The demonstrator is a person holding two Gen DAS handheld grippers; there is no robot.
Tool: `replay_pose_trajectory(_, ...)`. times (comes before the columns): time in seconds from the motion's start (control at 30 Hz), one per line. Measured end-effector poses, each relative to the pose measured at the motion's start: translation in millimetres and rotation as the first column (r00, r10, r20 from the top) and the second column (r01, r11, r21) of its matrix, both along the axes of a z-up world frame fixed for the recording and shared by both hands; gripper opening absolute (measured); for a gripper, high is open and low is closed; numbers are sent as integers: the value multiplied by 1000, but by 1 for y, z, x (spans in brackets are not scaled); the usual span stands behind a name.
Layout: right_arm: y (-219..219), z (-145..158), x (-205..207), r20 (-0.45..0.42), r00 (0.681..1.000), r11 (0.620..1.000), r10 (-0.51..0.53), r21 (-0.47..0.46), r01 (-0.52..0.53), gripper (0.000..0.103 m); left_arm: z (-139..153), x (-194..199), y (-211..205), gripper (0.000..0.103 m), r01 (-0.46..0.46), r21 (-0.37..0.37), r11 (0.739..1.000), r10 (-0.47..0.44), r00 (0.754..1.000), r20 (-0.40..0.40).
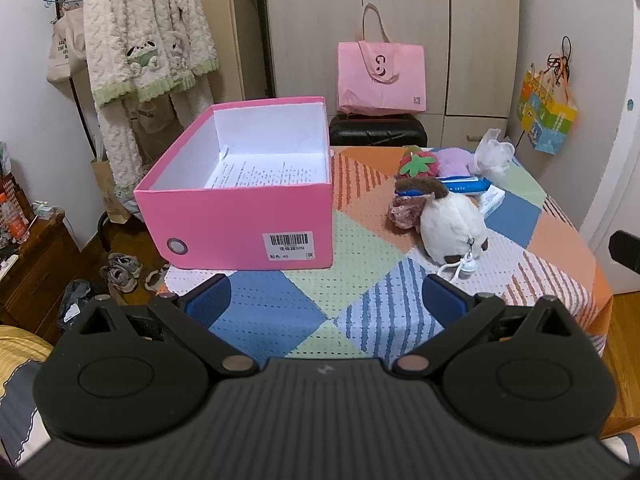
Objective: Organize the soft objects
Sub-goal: 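Move both tools toward the white plush dog on the table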
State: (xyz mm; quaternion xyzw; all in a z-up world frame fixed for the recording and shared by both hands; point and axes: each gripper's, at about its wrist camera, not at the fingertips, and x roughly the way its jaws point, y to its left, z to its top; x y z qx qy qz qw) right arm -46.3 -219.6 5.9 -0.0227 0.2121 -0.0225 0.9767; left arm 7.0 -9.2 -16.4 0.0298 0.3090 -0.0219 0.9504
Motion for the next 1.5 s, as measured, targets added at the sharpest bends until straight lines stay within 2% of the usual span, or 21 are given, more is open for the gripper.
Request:
replay_pose_trajectory(1.07, -5, -3, 0, 3, 1000, 1000, 1, 0, -1, 102, -10, 4, -6, 103, 21, 13, 1000, -21, 1000, -1)
replay_pose_trajectory(1.5, -6, -5, 1, 4, 1000, 1000, -2, 1, 2, 102, -8, -2, -4, 103, 47, -42, 998, -45, 998, 49)
